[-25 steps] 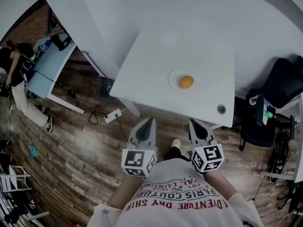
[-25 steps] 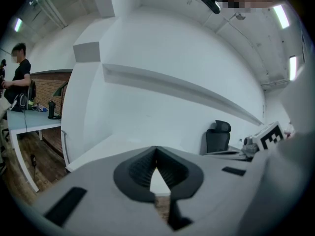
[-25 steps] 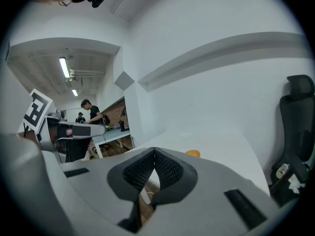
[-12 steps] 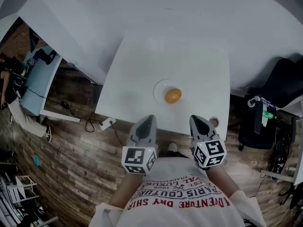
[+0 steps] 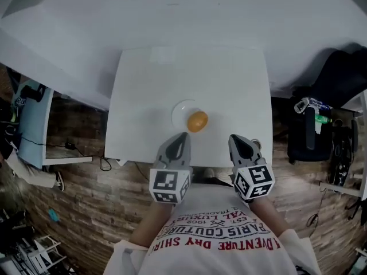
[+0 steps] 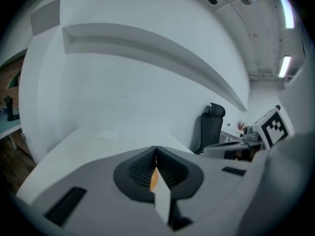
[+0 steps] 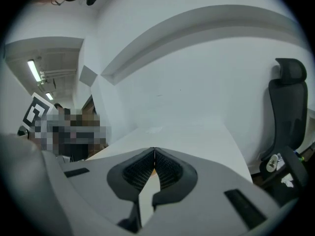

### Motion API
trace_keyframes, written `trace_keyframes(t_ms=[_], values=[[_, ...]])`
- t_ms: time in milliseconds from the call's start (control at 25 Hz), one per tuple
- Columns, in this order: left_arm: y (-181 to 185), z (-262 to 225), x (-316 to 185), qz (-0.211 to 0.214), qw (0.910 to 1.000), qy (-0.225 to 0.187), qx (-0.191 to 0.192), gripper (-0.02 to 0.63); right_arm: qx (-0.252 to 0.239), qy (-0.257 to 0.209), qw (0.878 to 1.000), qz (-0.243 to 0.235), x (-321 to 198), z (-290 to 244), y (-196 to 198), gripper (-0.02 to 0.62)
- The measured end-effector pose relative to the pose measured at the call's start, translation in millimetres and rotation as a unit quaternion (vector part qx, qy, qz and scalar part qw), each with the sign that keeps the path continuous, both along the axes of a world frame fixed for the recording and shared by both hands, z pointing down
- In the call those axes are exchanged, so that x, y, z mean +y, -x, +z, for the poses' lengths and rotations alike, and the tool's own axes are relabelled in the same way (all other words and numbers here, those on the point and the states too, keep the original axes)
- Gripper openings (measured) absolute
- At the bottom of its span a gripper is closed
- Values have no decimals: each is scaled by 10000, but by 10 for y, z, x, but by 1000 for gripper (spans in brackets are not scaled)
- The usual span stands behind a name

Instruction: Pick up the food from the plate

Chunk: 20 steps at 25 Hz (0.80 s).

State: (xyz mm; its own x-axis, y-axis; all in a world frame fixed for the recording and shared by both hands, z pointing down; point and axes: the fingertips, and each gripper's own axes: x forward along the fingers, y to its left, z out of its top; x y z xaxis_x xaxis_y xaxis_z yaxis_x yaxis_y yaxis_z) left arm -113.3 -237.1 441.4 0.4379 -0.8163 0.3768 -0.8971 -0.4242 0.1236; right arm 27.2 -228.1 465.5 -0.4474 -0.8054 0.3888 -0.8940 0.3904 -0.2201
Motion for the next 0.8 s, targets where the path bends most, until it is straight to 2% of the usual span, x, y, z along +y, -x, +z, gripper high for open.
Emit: trace_keyframes(t_ms=[240,440,640,680,760,800], values=[[-142,204,-445,770,9965,318,-98,8,51,67,9993,374,-374,-2,11,14],[-186,454,-671,1128,9913,655,-180,8,66,342,9976,598,-541,161,-16,14],[-214,681,-700,1321,9865,879,-409,16,77,649,9961,599,-575,369,26,14],[-232,728,-689,1380,9850,945,-425,51,88,696,9959,578,-574,403,42,14],[-294,841,-666,1550,9806,1115,-449,187,112,782,9954,544,-572,467,58,12],[-326,906,-652,1653,9776,1211,-471,206,124,823,9951,535,-569,497,60,12]])
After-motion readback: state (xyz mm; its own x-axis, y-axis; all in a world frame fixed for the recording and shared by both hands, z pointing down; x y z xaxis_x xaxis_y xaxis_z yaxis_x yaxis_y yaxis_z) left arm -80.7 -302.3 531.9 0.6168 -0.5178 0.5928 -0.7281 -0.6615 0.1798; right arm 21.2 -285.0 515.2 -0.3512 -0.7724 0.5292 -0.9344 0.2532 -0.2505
